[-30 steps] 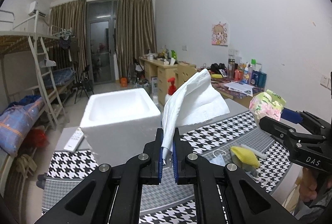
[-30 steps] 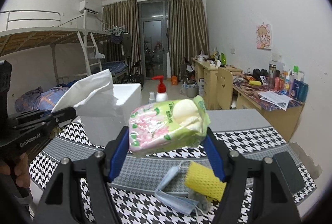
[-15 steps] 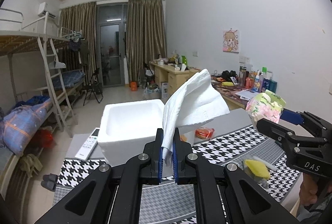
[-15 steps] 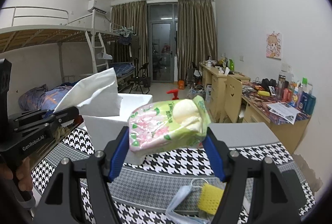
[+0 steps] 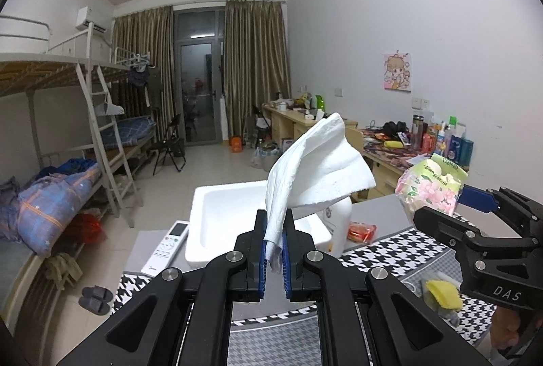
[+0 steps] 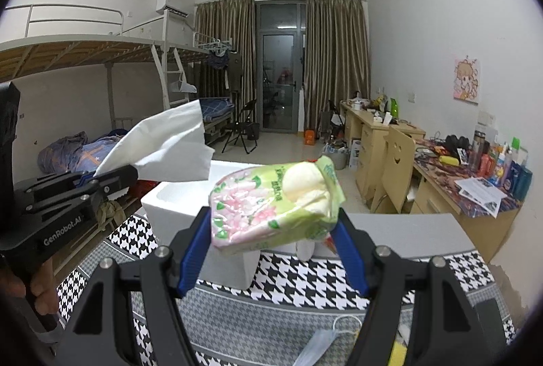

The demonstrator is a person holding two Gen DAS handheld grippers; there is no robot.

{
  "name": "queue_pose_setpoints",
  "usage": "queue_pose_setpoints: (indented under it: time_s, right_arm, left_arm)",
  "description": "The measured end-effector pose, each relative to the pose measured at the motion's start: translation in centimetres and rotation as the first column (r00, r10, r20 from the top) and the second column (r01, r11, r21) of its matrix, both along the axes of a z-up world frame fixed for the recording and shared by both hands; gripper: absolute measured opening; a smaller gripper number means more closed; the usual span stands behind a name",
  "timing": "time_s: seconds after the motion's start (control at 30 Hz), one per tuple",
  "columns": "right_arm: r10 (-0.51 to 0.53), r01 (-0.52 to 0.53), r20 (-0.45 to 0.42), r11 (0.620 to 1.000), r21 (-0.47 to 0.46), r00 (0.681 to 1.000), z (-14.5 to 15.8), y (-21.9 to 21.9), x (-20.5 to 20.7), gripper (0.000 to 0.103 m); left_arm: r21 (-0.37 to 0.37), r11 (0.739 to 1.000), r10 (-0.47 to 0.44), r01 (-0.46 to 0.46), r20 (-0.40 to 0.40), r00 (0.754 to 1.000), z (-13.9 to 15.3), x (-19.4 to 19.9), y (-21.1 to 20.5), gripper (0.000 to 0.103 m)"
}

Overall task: Organize soft objects
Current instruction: 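Lift and carry the tissue and tissue pack over the white foam box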

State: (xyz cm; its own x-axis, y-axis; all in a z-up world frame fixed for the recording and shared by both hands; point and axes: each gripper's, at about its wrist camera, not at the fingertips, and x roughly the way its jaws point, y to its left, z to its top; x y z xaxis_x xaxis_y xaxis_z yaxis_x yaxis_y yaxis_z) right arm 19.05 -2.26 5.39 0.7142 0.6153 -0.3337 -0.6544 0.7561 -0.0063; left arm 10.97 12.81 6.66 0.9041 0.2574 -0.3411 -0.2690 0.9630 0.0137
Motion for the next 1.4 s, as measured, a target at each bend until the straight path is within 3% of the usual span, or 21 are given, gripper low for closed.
queue_pose_setpoints:
  time_s: [0.63, 1.4]
  right_arm:
    - [0.044, -0.044, -0.008, 0.999, -0.009, 0.999, 1.3, 3.7, 2.6, 0.073]
    - [0.042, -0.044, -0.045, 0.998, -0.049, 0.998, 0.7, 6.9, 4.5, 0.073]
  left_arm:
    - [-0.042, 0.996, 0.083, -0.085, -0.041, 0.996, -0.2, 3.6, 3.2, 0.008]
    - [-0.059, 0.994, 0.077, -0.087, -0.149, 0.986, -2.7, 8.7, 6.2, 0.008]
